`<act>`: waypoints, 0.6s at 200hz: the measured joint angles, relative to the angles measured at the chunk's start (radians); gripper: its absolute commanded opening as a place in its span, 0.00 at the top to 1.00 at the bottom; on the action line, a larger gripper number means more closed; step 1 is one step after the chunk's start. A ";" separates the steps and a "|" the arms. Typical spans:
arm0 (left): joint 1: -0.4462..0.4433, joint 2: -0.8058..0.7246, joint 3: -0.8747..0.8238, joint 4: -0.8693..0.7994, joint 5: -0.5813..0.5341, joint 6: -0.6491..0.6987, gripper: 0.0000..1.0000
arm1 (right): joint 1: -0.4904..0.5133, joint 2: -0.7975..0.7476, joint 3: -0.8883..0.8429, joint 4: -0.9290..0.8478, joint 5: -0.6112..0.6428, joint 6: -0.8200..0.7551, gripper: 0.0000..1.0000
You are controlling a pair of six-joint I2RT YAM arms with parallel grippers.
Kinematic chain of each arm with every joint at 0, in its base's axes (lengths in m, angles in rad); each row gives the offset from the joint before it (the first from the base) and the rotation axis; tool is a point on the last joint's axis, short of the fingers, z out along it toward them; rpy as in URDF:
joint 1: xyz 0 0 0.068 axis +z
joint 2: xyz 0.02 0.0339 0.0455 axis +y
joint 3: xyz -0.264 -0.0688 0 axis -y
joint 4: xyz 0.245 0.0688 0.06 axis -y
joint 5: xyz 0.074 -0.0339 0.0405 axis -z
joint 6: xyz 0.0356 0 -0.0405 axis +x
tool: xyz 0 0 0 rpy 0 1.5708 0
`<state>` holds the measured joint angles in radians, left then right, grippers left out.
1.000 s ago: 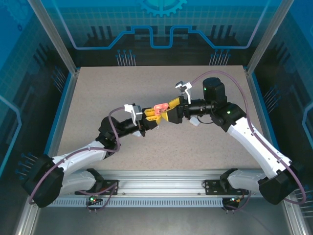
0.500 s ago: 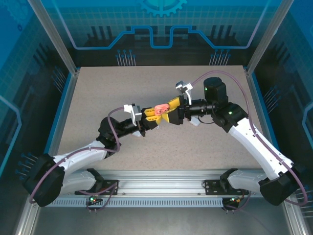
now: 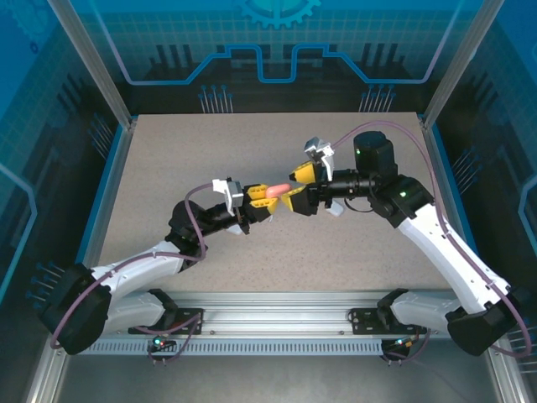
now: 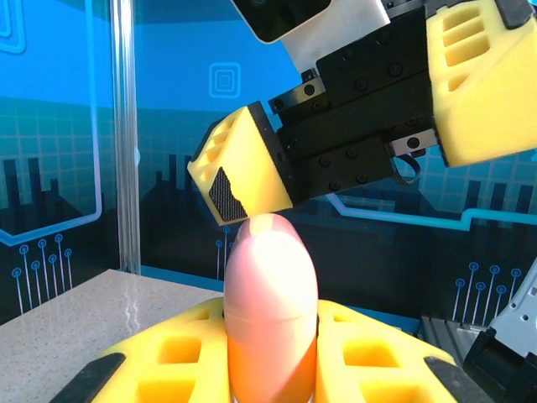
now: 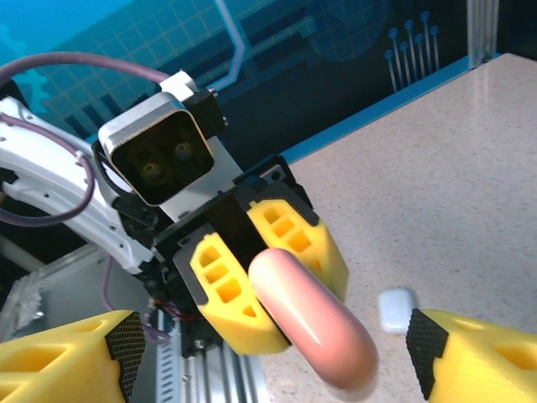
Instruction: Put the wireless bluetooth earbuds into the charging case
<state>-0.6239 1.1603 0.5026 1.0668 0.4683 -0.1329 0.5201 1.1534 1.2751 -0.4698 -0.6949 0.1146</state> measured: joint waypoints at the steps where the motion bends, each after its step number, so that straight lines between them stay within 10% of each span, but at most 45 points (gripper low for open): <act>1: 0.000 0.000 0.000 0.000 0.000 0.000 1.00 | 0.000 -0.001 0.001 -0.003 0.002 -0.005 0.15; 120: 0.000 -0.088 -0.002 -0.015 0.038 0.000 1.00 | 0.003 -0.079 0.037 -0.156 0.018 -0.545 0.26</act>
<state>-0.6239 1.0725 0.5011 1.0519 0.5060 -0.1329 0.5232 1.0748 1.3125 -0.6258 -0.6769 -0.4301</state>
